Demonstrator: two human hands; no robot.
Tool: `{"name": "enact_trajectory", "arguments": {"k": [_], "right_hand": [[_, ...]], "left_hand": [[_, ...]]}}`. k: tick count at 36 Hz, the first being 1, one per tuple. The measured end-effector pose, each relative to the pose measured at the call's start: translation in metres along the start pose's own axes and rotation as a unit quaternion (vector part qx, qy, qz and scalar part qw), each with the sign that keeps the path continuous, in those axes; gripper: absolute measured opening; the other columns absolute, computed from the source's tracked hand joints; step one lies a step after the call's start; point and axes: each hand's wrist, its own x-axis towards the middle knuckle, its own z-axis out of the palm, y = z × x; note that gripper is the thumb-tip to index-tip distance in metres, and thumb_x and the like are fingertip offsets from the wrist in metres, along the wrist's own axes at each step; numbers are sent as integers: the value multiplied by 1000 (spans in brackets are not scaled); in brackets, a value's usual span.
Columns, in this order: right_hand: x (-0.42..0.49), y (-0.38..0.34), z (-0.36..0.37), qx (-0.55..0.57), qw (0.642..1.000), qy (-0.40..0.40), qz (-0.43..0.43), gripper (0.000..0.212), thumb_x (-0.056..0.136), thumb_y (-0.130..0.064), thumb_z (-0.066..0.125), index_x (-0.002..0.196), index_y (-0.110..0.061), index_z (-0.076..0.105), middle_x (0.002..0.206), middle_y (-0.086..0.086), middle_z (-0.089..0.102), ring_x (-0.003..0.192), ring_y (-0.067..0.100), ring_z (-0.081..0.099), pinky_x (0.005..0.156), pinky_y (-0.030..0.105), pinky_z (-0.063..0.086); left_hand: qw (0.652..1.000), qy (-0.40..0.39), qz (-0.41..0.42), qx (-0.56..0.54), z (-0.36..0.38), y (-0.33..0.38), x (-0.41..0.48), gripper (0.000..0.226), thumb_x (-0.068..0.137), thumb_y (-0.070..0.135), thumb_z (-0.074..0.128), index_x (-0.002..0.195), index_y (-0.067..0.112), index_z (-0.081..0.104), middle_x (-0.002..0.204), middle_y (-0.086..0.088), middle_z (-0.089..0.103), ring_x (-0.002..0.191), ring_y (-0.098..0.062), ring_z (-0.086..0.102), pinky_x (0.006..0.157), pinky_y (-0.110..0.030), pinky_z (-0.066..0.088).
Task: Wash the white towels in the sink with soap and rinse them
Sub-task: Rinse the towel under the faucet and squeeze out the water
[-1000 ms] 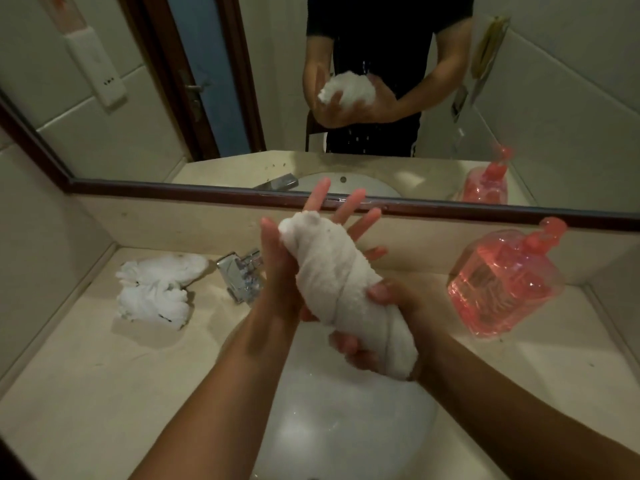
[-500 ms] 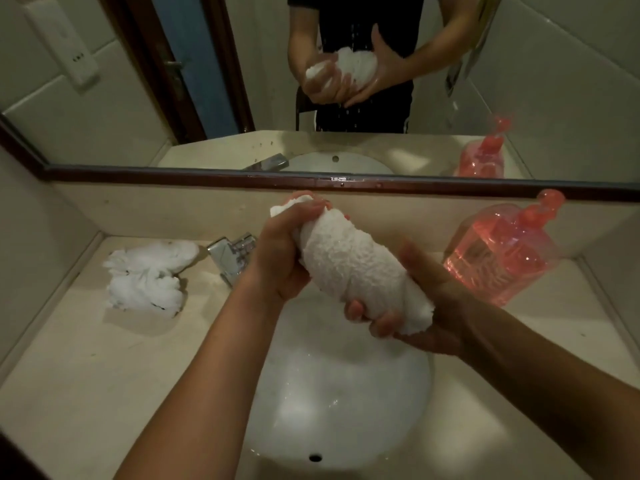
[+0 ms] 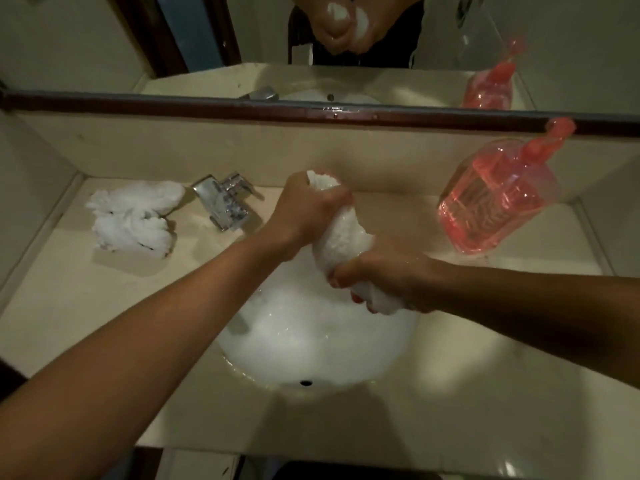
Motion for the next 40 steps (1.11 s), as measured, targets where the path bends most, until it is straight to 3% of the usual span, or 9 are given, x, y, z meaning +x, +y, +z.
{"name": "enact_trajectory", "arguments": {"k": [6, 10, 19, 23, 27, 30, 34, 37, 40], "right_hand": [[17, 5, 11, -25, 996, 81, -35, 20, 84, -13, 83, 94, -17, 67, 75, 4, 68, 52, 10, 63, 47, 26, 50], [26, 3, 13, -16, 991, 120, -51, 17, 81, -6, 82, 87, -13, 68, 67, 1, 65, 44, 7, 58, 43, 21, 46], [24, -5, 1, -22, 991, 74, -105, 20, 85, -8, 83, 93, -18, 68, 61, -7, 71, 57, 10, 68, 49, 24, 54], [22, -12, -6, -108, 979, 86, -149, 63, 80, -22, 90, 133, -19, 55, 104, 3, 71, 80, 19, 74, 56, 32, 62], [24, -15, -10, -304, 905, 122, -273, 118, 67, -56, 95, 160, -25, 29, 147, 0, 52, 125, 17, 58, 98, 35, 56], [29, -20, -4, -388, 866, 136, -285, 140, 62, -69, 93, 167, -21, 14, 164, 5, 39, 144, 24, 45, 115, 42, 46], [27, -34, 0, -326, 911, 133, -215, 106, 72, -40, 97, 158, -26, 38, 139, 0, 64, 122, 21, 65, 82, 25, 53], [23, -37, -7, -149, 971, 40, -180, 56, 72, -21, 95, 118, -30, 64, 99, 0, 74, 84, 18, 74, 60, 32, 61], [16, -30, -11, 93, 979, -142, -110, 67, 59, -31, 89, 118, -12, 62, 94, 11, 72, 67, 21, 67, 49, 30, 53]], "left_hand": [[995, 59, 29, 75, 8, -12, 12, 31, 87, 5, 72, 66, 20, 54, 63, 6, 56, 50, 1, 51, 53, -21, 45], [992, 87, 22, 88, 11, -10, 16, 19, 78, 23, 69, 67, 21, 55, 64, 5, 57, 58, -10, 55, 57, -29, 46], [989, 129, 64, 28, 1, 4, 10, 19, 72, 25, 66, 75, 7, 61, 63, 2, 56, 59, -13, 54, 54, -31, 47], [988, 145, 39, -42, -7, 11, 8, 16, 79, 16, 76, 77, 13, 61, 69, 0, 61, 65, -14, 60, 59, -33, 54], [976, 172, -51, -124, -9, 19, 7, 15, 88, 13, 80, 85, 16, 66, 86, -4, 70, 81, -20, 70, 75, -42, 63], [962, 190, -98, -171, -7, 25, 3, 18, 88, 26, 85, 89, 23, 67, 94, 2, 74, 88, -17, 73, 72, -35, 62], [981, 127, -86, -122, -17, 32, -7, 45, 78, 57, 86, 98, 24, 63, 107, 0, 69, 100, -20, 69, 81, -37, 58], [991, -1, -23, -134, -42, 29, -10, 77, 76, 77, 74, 111, 9, 68, 105, -9, 69, 101, -30, 67, 90, -49, 52], [972, -39, 14, -233, -60, 23, -11, 60, 74, 73, 75, 117, 30, 75, 123, -6, 73, 119, -27, 68, 105, -52, 49]]}}
